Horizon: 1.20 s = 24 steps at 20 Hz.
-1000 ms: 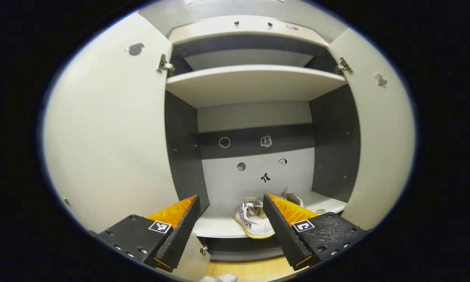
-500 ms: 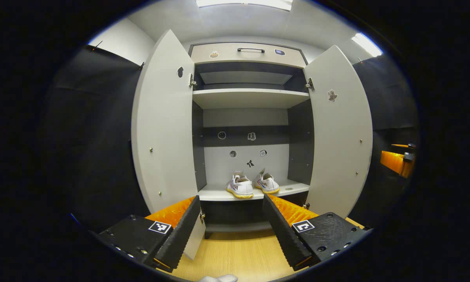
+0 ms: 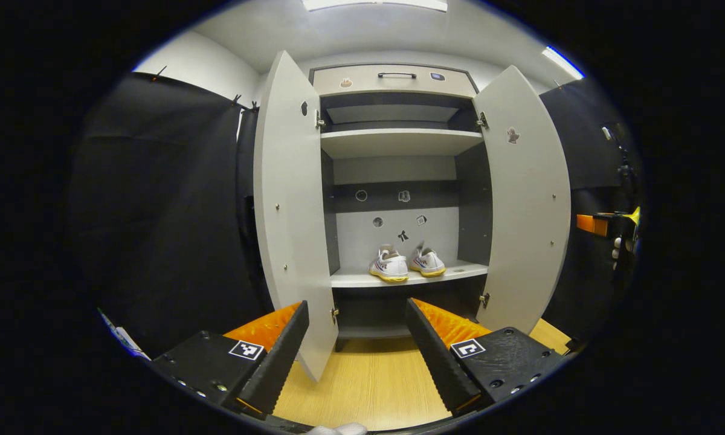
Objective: Grab one shoe with the right hand and put it into the shoe cabinet, grab the other shoe with the left hand and put it into the shoe cabinet; then close the right door with the right hand and the left door with the left hand.
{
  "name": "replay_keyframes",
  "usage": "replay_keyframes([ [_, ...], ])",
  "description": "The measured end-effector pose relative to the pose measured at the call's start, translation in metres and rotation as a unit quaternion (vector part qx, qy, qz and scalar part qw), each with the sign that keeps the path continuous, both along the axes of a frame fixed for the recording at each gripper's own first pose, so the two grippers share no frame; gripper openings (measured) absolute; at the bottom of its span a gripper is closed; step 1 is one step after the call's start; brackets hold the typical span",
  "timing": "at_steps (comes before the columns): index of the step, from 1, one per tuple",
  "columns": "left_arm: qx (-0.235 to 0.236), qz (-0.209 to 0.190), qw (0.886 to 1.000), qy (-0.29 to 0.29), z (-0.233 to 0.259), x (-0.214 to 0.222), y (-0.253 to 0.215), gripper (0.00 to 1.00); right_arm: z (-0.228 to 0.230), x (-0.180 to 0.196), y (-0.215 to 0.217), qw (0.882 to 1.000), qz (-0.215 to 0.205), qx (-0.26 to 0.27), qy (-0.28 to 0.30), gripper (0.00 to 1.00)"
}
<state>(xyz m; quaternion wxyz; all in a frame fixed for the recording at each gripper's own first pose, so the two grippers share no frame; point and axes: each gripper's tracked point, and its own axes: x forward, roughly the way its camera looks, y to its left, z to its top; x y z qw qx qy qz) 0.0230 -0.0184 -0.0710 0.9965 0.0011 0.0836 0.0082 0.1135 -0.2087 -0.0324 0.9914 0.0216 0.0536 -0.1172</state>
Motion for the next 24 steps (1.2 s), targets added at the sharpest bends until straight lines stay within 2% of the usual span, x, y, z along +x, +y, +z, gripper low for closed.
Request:
replay_keyframes([
  [4, 0.006, 0.010, 1.000, -0.014, 0.008, 0.001, -0.001, 0.96, -0.006, 0.026, 0.004, 1.000, 0.021, 0.001, 0.016, 1.00],
  [7, 0.004, 0.014, 1.000, -0.016, 0.010, 0.006, -0.005, 1.00, 0.001, 0.027, 0.016, 0.998, 0.047, -0.023, 0.020, 0.94],
  [8, 0.002, 0.012, 1.000, -0.015, 0.010, 0.009, -0.008, 0.96, 0.001, 0.030, 0.016, 0.998, 0.047, -0.031, 0.020, 0.93],
  [9, 0.001, 0.011, 1.000, -0.014, 0.009, 0.010, -0.011, 1.00, 0.002, 0.028, 0.019, 0.998, 0.047, -0.034, 0.021, 0.86],
  [10, 0.000, 0.011, 1.000, -0.014, 0.009, 0.012, -0.012, 1.00, 0.002, 0.028, 0.022, 0.998, 0.048, -0.031, 0.019, 0.92],
  [12, -0.003, 0.011, 1.000, -0.013, 0.008, 0.013, -0.013, 0.96, 0.001, 0.027, 0.033, 0.998, 0.059, -0.015, 0.019, 0.92],
  [14, 0.004, 0.015, 1.000, -0.014, 0.009, 0.013, -0.010, 1.00, 0.000, 0.026, 0.048, 0.997, 0.073, -0.010, 0.020, 0.92],
  [15, 0.008, 0.017, 1.000, -0.014, 0.008, 0.013, -0.009, 0.96, 0.000, 0.026, 0.054, 0.997, 0.078, -0.013, 0.019, 0.92],
  [16, 0.007, 0.016, 1.000, -0.012, 0.008, 0.011, -0.008, 1.00, 0.000, 0.026, 0.061, 0.996, 0.083, -0.015, 0.018, 0.92],
  [18, 0.009, 0.021, 1.000, -0.008, 0.006, 0.008, -0.002, 1.00, 0.000, 0.027, 0.078, 0.995, 0.094, -0.010, 0.017, 0.92],
  [20, 0.010, 0.029, 0.999, -0.008, 0.005, 0.005, 0.005, 0.96, -0.002, 0.031, 0.099, 0.993, 0.114, -0.005, 0.019, 0.92],
  [22, 0.012, 0.037, 0.999, -0.006, 0.005, 0.000, 0.012, 1.00, -0.002, 0.036, 0.123, 0.990, 0.139, -0.008, 0.018, 0.92],
  [23, 0.014, 0.042, 0.999, -0.005, 0.004, -0.003, 0.016, 0.96, -0.002, 0.040, 0.133, 0.989, 0.148, -0.011, 0.017, 0.92],
  [24, 0.015, 0.046, 0.999, -0.005, 0.005, -0.005, 0.020, 0.96, -0.001, 0.043, 0.143, 0.988, 0.156, -0.013, 0.014, 0.92],
])
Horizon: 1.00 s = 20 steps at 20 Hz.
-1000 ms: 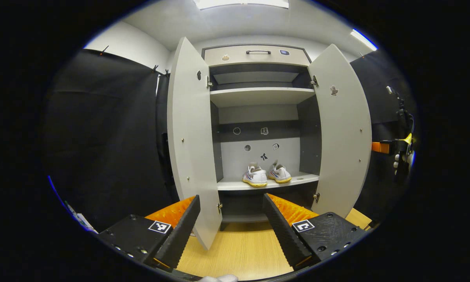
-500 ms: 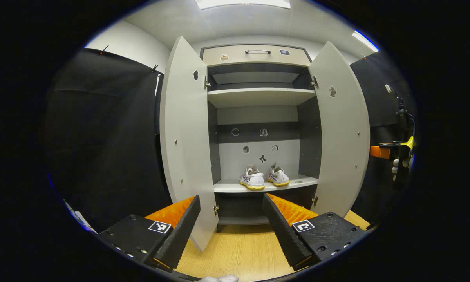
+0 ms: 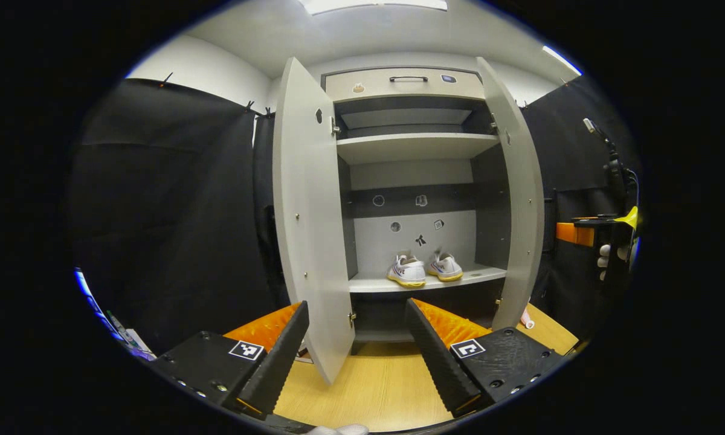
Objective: Grab one shoe with the right hand and put it into the shoe cabinet, grab the other shoe with the left hand and put it into the shoe cabinet; then close the right door with the right hand and the left door with the left hand.
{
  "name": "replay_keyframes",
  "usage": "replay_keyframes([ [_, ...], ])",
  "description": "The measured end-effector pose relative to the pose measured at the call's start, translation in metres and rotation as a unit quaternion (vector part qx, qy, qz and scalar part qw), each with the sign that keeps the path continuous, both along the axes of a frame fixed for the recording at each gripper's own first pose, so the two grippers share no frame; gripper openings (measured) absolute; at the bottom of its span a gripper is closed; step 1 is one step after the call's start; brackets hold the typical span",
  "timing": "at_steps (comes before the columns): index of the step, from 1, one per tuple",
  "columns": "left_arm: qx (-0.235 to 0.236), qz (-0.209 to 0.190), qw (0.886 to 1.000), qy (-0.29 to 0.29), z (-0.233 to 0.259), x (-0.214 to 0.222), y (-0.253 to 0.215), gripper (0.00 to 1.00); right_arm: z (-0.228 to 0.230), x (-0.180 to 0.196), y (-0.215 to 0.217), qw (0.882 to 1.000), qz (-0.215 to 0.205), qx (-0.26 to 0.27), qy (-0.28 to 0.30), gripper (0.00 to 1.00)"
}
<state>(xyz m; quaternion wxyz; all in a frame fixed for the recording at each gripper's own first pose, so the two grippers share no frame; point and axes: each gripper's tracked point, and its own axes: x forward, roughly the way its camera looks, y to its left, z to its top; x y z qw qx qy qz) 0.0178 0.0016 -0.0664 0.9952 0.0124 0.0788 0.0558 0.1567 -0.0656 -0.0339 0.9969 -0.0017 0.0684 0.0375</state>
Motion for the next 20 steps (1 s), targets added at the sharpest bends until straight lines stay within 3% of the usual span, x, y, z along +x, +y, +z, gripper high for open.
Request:
replay_keyframes([
  [2, 0.003, 0.006, 1.000, 0.000, 0.001, -0.004, 0.008, 1.00, 0.000, 0.003, 0.017, 1.000, 0.014, 0.008, -0.001, 0.93],
  [4, 0.007, 0.012, 1.000, 0.000, 0.003, -0.007, 0.015, 0.96, 0.002, -0.003, 0.034, 1.000, 0.028, 0.014, -0.003, 0.98],
  [5, 0.006, 0.013, 1.000, 0.000, 0.002, -0.010, 0.017, 1.00, 0.005, -0.007, 0.037, 1.000, 0.027, 0.011, -0.007, 0.98],
  [6, 0.004, 0.014, 1.000, 0.000, 0.003, -0.012, 0.019, 0.96, 0.008, -0.012, 0.040, 0.999, 0.030, 0.008, -0.011, 0.98],
  [11, 0.005, 0.016, 1.000, -0.005, 0.006, -0.014, 0.035, 1.00, 0.022, -0.043, 0.061, 0.999, 0.046, 0.009, -0.021, 0.98],
  [12, 0.007, 0.018, 1.000, -0.006, 0.006, -0.012, 0.041, 0.96, 0.024, -0.051, 0.065, 0.998, 0.050, 0.008, -0.022, 0.98],
  [20, 0.023, 0.066, 0.997, -0.025, 0.011, 0.022, 0.128, 0.96, 0.009, -0.102, 0.077, 0.999, 0.046, 0.000, -0.007, 0.98],
])
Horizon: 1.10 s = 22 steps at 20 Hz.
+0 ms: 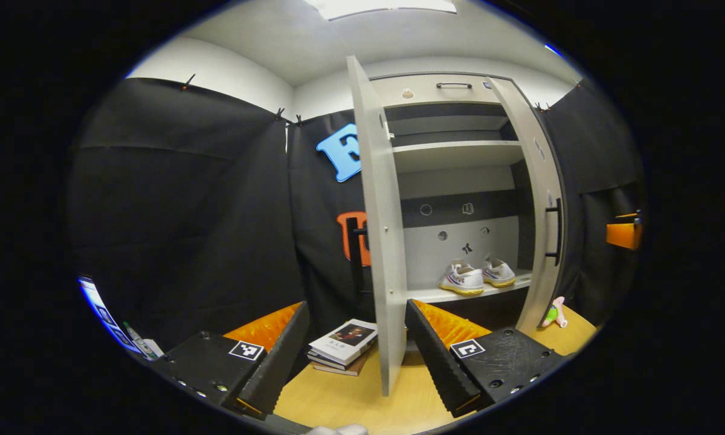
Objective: Grab one shoe with the right hand and put it into the shoe cabinet, grab the other shoe with the left hand and put it into the shoe cabinet; then close the right door with the right hand and the left door with the left hand.
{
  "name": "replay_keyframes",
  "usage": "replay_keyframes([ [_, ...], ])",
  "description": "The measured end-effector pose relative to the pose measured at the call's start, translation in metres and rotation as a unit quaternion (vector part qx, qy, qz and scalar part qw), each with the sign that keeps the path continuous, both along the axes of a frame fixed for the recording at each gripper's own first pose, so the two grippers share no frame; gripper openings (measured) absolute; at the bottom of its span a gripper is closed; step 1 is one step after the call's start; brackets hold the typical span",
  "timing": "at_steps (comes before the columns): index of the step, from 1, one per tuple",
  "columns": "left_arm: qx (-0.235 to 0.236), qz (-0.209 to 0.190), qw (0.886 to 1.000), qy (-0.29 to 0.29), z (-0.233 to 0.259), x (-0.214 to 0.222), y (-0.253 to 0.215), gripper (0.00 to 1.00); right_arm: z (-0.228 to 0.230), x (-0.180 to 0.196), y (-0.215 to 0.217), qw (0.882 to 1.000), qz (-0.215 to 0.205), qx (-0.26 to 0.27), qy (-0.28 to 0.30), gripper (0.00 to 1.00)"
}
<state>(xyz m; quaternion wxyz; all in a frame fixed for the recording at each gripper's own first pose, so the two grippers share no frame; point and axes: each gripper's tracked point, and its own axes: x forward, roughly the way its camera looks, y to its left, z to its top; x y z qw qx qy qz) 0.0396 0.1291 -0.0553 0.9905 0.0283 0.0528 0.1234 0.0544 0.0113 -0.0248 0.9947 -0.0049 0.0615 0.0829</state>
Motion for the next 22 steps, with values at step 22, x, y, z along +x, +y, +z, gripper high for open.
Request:
replay_keyframes([
  [22, 0.013, -0.001, 1.000, -0.018, -0.003, 0.092, 0.044, 0.75, -0.034, -0.057, 0.013, 0.999, -0.021, 0.012, 0.045, 0.96],
])
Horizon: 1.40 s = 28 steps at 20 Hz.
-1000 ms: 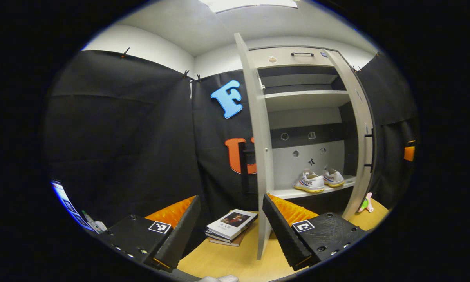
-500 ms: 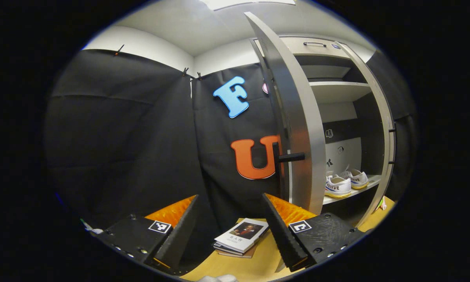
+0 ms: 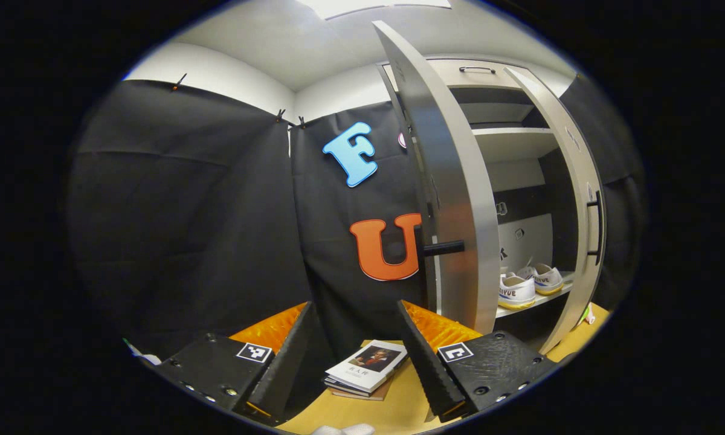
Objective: Grab one shoe with the right hand and put it into the shoe cabinet, grab the other shoe with the left hand and put it into the shoe cabinet; then close the right door with the right hand and the left door with the left hand.
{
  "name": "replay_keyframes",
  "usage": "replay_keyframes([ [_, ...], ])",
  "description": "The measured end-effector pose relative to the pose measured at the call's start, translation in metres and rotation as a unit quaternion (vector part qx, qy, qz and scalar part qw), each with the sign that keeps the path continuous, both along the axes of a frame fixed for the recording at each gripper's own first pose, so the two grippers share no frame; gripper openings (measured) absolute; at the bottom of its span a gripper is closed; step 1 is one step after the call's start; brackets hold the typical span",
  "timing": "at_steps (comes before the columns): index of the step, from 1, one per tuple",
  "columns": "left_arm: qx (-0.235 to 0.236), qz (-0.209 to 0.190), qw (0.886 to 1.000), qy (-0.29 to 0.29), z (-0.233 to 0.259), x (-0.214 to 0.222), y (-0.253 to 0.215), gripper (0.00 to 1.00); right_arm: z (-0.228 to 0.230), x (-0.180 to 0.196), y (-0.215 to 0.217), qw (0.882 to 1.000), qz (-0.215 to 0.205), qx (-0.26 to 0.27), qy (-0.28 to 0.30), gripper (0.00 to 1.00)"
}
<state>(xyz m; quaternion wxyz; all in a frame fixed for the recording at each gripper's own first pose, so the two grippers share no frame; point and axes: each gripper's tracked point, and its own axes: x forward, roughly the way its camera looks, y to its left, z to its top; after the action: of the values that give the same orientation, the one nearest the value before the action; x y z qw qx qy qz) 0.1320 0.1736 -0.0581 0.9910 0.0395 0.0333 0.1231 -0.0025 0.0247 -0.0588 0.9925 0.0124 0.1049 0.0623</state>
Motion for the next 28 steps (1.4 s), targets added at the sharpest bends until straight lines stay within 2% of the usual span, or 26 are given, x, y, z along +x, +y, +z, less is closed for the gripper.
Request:
replay_keyframes([
  [1, -0.004, -0.005, 1.000, -0.001, -0.001, 0.001, -0.005, 0.84, 0.000, 0.001, 0.001, 1.000, 0.003, 0.000, -0.001, 0.98],
  [4, -0.003, -0.023, 1.000, -0.002, 0.001, -0.001, -0.026, 0.84, 0.001, 0.006, 0.001, 1.000, 0.009, 0.003, -0.004, 0.98],
  [5, -0.004, -0.034, 0.999, -0.001, 0.001, 0.000, -0.038, 0.84, 0.001, 0.009, 0.001, 1.000, 0.011, 0.004, -0.004, 0.95],
  [11, -0.021, -0.102, 0.995, 0.000, 0.004, 0.015, -0.109, 0.84, 0.001, 0.022, -0.011, 1.000, 0.014, 0.005, -0.005, 0.98],
  [12, -0.031, -0.108, 0.994, 0.002, 0.003, 0.019, -0.120, 0.77, 0.002, 0.024, -0.015, 1.000, 0.011, 0.005, -0.005, 0.95],
  [13, -0.037, -0.113, 0.993, 0.003, 0.004, 0.024, -0.130, 0.88, 0.003, 0.023, -0.019, 1.000, 0.008, 0.004, -0.005, 0.95],
  [14, -0.039, -0.114, 0.993, 0.004, 0.005, 0.025, -0.138, 0.98, 0.003, 0.023, -0.023, 1.000, 0.005, 0.004, -0.006, 0.95],
  [17, -0.028, -0.118, 0.993, 0.004, 0.005, 0.024, -0.150, 0.96, 0.006, 0.024, -0.034, 1.000, -0.004, 0.005, -0.009, 0.95],
  [18, -0.026, -0.119, 0.992, 0.008, 0.004, 0.023, -0.152, 1.00, 0.008, 0.025, -0.038, 1.000, -0.007, 0.006, -0.010, 0.95],
  [19, -0.026, -0.120, 0.992, 0.010, 0.003, 0.021, -0.155, 0.96, 0.009, 0.027, -0.039, 1.000, -0.008, 0.006, -0.012, 0.98],
  [21, -0.029, -0.121, 0.992, 0.016, 0.002, 0.012, -0.158, 0.96, 0.012, 0.029, -0.042, 1.000, -0.010, 0.004, -0.016, 0.98],
  [22, -0.032, -0.119, 0.992, 0.018, 0.002, 0.006, -0.158, 1.00, 0.014, 0.030, -0.042, 1.000, -0.011, 0.002, -0.019, 0.95],
  [24, -0.036, -0.118, 0.992, 0.022, 0.005, -0.005, -0.159, 0.96, 0.019, 0.031, -0.043, 1.000, -0.014, 0.000, -0.027, 0.98],
  [27, -0.043, -0.119, 0.992, 0.028, 0.009, -0.030, -0.161, 1.00, 0.026, 0.030, -0.042, 0.999, -0.016, -0.003, -0.038, 0.98],
  [28, -0.049, -0.122, 0.991, 0.028, 0.011, -0.038, -0.164, 0.96, 0.029, 0.029, -0.043, 0.999, -0.019, -0.005, -0.041, 0.98],
])
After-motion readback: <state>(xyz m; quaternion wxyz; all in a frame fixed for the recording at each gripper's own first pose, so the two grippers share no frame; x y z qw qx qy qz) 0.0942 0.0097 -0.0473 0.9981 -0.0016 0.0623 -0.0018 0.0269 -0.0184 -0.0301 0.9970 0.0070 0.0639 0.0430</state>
